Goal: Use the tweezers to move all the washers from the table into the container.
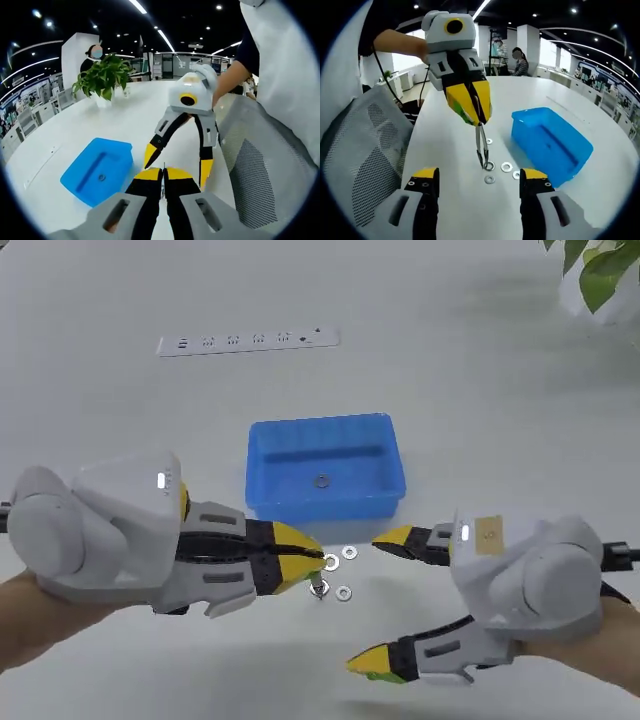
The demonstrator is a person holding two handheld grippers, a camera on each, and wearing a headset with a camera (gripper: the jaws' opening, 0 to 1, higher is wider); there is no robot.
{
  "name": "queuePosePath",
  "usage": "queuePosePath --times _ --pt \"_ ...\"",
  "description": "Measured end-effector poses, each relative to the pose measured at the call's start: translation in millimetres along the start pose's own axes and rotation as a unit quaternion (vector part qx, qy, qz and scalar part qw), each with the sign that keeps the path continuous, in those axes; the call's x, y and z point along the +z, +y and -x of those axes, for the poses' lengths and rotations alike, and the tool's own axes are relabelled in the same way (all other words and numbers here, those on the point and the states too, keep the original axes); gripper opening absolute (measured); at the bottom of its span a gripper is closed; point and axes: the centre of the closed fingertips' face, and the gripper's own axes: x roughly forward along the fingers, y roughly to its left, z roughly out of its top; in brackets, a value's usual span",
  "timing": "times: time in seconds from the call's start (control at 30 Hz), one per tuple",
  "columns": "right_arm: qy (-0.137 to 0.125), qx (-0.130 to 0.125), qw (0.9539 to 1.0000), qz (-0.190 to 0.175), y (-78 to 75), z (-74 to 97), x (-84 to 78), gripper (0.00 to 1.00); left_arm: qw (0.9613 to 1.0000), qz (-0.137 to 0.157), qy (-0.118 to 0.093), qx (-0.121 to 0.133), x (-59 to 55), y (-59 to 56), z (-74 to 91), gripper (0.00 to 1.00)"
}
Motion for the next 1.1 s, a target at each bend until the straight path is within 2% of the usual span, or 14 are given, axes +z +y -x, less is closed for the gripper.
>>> queuePosePath --times 0.13,0.17,0.23,0.4,0.6,0.77,1.1 --pt "-0.006 0.025 0.9996 0.008 -0.4 -15.3 9.7 0.55 1.0 0.005 -0.001 0.002 -0.6 2.3 -0.7 0.05" --pt "-0.007 0.035 0.9992 0.014 1.7 -17.2 11.6 0.5 1.0 0.005 -0.001 0.001 -0.4 2.4 -1.3 0.05" --pt "-0.01 0.04 0.999 0.018 0.4 -21.2 14.9 0.38 1.0 0.005 -0.001 -0.001 -0.6 2.5 -1.8 0.05" --pt "-0.006 0.061 0.998 0.016 -2.0 -26.9 14.8 0.27 1.0 0.003 0.004 -0.005 -1.5 2.9 -1.2 0.05" --pt "-0.007 0.08 0.9966 0.018 1.1 -27.3 15.2 0.18 1.0 0.003 0.005 -0.006 -1.7 3.4 -1.6 0.05" --pt "-0.002 0.077 0.9965 0.034 -2.1 -28.1 13.3 0.12 0.9999 -0.001 0.009 -0.01 -1.7 1.6 -2.8 0.05" --pt "0.008 0.071 0.9955 0.063 -2.1 -29.2 12.7 0.1 0.9998 -0.008 0.017 -0.003 -2.4 1.8 -4.3 0.06"
